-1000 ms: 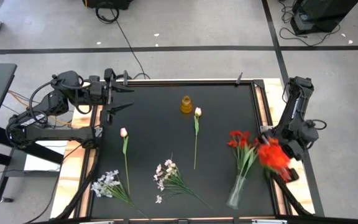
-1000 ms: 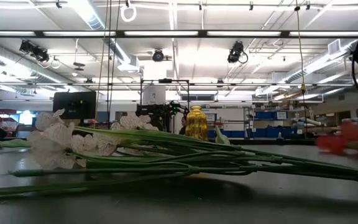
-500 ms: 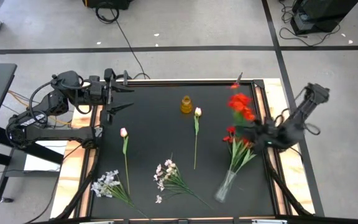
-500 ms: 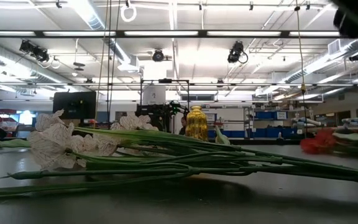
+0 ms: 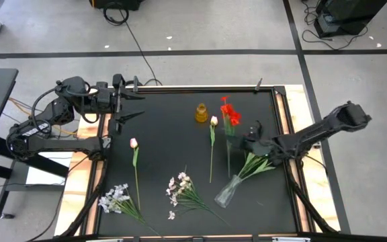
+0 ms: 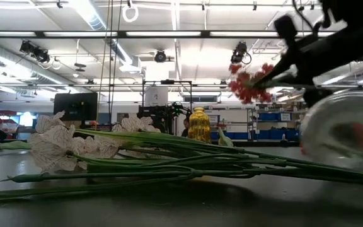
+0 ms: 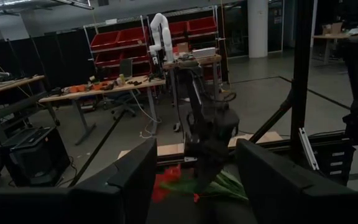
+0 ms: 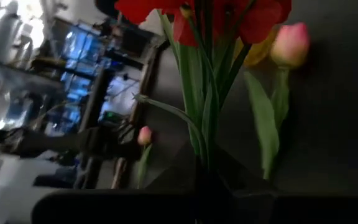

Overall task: Sort flowers into vase by color
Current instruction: Put the red flowers into the transparent vase, then adjust the transparent vase

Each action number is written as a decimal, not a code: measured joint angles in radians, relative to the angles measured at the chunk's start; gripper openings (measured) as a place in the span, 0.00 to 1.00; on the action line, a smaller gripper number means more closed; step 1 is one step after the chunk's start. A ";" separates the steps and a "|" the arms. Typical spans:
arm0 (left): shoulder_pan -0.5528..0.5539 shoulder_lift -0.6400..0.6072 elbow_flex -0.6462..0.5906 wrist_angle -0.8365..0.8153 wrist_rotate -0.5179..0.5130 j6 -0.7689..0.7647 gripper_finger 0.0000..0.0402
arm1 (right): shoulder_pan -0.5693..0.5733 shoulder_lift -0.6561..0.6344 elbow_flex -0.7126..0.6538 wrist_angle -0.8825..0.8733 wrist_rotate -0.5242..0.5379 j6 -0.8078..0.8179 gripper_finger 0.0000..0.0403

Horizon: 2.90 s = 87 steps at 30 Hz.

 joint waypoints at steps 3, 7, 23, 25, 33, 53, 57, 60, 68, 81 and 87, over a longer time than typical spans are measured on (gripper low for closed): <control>0.000 0.000 0.000 0.000 0.000 0.000 0.56 | -0.029 0.080 0.000 -0.012 -0.016 0.071 0.05; 0.000 0.000 0.000 0.000 0.000 0.000 0.56 | -0.073 0.160 0.000 -0.019 -0.092 0.097 0.07; 0.000 0.000 0.000 0.000 0.000 0.000 0.56 | -0.269 0.211 0.000 0.156 -0.294 -0.050 0.51; 0.000 0.000 0.000 0.000 0.000 0.000 0.56 | -0.295 0.188 0.001 0.134 -0.284 -0.016 0.51; 0.000 0.000 0.000 0.000 0.000 0.000 0.56 | -0.318 0.110 0.222 -0.161 -0.365 -0.034 0.45; 0.000 0.000 0.000 0.000 0.000 0.000 0.56 | 0.214 0.355 0.878 -1.133 -0.647 0.724 0.41; 0.000 0.000 0.000 0.000 0.000 0.000 0.56 | 0.277 0.403 0.878 -1.072 -0.798 0.791 0.48; 0.000 0.000 0.000 0.000 0.000 0.000 0.56 | 0.285 0.410 0.877 -1.037 -0.803 0.798 0.55; 0.000 0.000 0.000 0.000 0.000 0.000 0.56 | 0.280 0.423 0.877 -1.101 -0.784 0.792 0.69; 0.000 0.000 0.000 0.000 0.000 0.000 0.56 | 0.198 0.566 0.876 -1.225 -0.960 0.886 0.73; 0.000 0.000 0.000 0.000 0.000 0.000 0.56 | 0.170 0.621 0.877 -1.217 -0.966 0.911 0.73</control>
